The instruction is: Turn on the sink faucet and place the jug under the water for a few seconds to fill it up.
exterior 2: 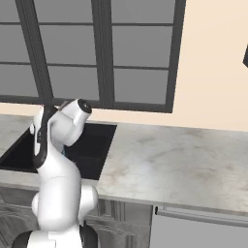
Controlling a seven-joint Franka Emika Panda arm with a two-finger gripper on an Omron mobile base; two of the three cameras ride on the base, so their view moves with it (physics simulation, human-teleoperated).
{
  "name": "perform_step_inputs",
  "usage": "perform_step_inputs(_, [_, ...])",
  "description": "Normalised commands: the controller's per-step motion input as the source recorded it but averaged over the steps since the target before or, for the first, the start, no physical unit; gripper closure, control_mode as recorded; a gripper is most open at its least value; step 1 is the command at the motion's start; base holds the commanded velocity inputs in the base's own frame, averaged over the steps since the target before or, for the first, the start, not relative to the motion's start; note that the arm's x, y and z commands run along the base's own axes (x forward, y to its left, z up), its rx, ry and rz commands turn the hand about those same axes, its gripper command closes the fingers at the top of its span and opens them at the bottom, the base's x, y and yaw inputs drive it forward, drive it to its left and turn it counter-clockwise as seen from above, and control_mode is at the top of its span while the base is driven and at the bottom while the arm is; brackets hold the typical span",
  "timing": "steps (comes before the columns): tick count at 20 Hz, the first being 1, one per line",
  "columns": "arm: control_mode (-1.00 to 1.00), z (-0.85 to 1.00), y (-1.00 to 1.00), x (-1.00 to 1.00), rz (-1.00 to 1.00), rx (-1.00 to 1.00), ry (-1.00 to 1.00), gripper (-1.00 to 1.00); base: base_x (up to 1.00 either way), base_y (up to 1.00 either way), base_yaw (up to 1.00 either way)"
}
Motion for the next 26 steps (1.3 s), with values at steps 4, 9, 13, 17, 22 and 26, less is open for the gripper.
perform_step_inputs(4, [-1.00,-0.27,0.00,0.33,0.17,-0.04,0.00,1.00,0.00,0.00,0.00])
perform_step_inputs(9, [-1.00,-0.36,0.00,0.26,0.18,-0.08,-0.01,1.00,0.00,0.00,0.00])
perform_step_inputs(13, [-1.00,-0.34,0.00,0.23,0.17,-0.10,-0.07,1.00,0.00,0.00,0.00])
perform_step_inputs(17, [-1.00,-0.32,0.00,0.08,0.12,-0.10,-0.21,1.00,0.00,0.00,0.00])
perform_step_inputs(22, [-1.00,-0.33,0.00,0.04,0.08,-0.08,-0.29,1.00,0.00,0.00,0.00])
perform_step_inputs(26, [-1.00,-0.36,0.00,0.04,0.08,-0.05,-0.27,1.00,0.00,0.00,0.00])
